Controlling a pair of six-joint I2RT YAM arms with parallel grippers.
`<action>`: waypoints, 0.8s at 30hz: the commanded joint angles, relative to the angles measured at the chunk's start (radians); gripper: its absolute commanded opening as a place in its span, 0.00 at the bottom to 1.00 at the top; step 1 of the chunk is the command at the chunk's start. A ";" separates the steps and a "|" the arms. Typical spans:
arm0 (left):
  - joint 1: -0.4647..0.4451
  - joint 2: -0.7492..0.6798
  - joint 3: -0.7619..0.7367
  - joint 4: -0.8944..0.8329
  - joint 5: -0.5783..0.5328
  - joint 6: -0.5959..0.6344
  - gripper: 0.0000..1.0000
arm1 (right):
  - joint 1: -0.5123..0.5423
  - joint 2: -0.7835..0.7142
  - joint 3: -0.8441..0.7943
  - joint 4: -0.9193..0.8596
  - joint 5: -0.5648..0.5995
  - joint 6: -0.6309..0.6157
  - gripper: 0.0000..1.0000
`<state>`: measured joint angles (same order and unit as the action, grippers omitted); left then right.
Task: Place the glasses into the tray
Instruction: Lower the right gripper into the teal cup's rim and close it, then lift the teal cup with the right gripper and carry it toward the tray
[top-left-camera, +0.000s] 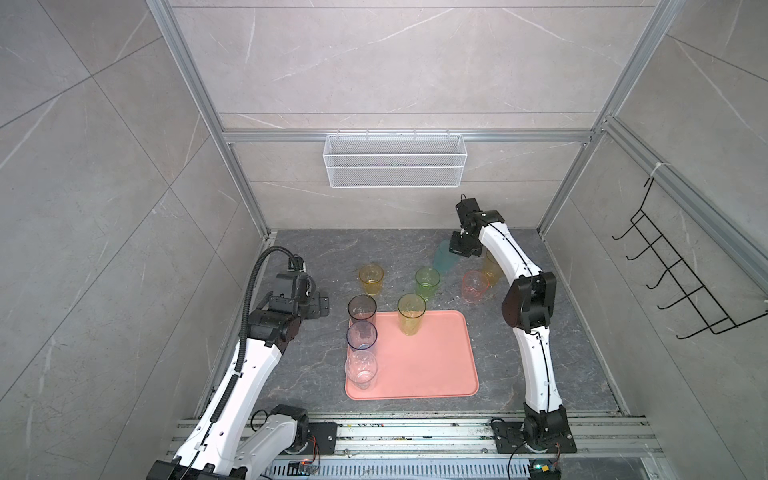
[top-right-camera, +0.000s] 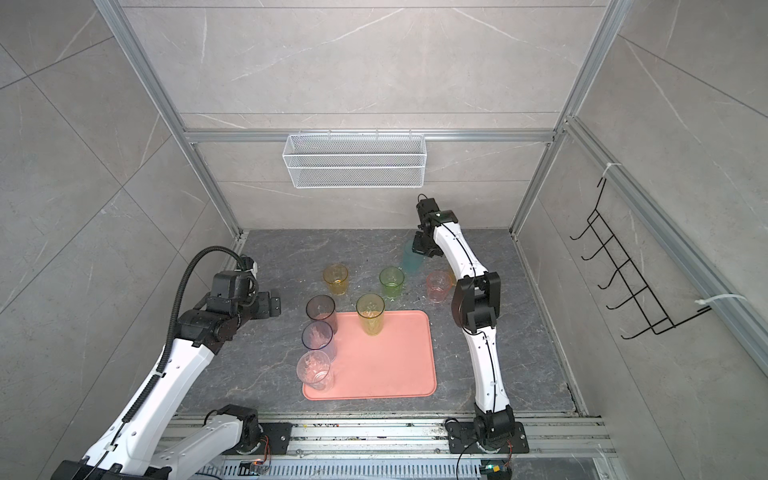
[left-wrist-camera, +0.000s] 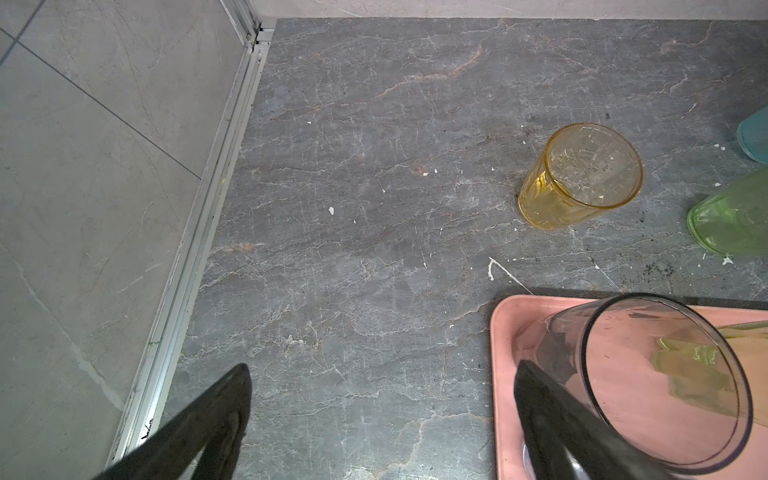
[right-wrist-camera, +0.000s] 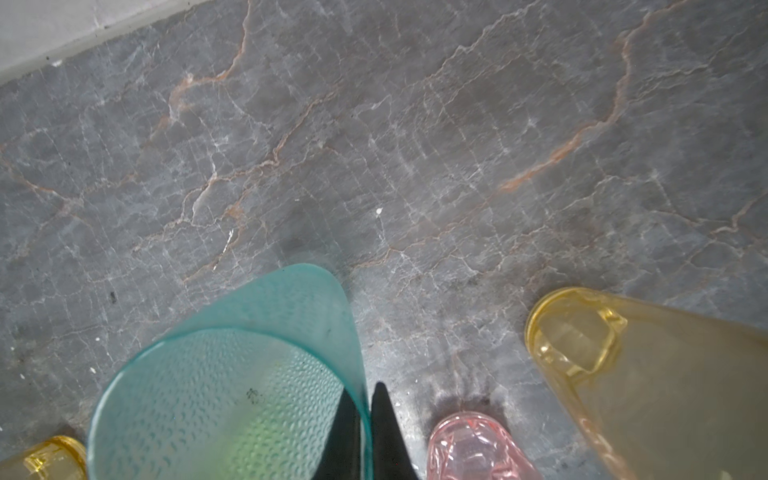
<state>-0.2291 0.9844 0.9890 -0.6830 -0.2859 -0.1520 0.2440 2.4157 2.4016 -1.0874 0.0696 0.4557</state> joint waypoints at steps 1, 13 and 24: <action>0.005 -0.024 0.005 0.016 -0.006 0.023 0.99 | 0.019 -0.083 0.031 -0.035 0.028 -0.029 0.00; 0.006 -0.033 0.009 0.013 0.007 0.021 0.99 | 0.065 -0.241 0.033 -0.147 0.089 -0.070 0.00; 0.006 -0.030 0.016 0.002 0.002 0.016 0.99 | 0.158 -0.458 -0.071 -0.244 0.153 -0.101 0.00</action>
<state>-0.2291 0.9710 0.9890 -0.6834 -0.2852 -0.1520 0.3782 2.0369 2.3638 -1.2766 0.1844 0.3771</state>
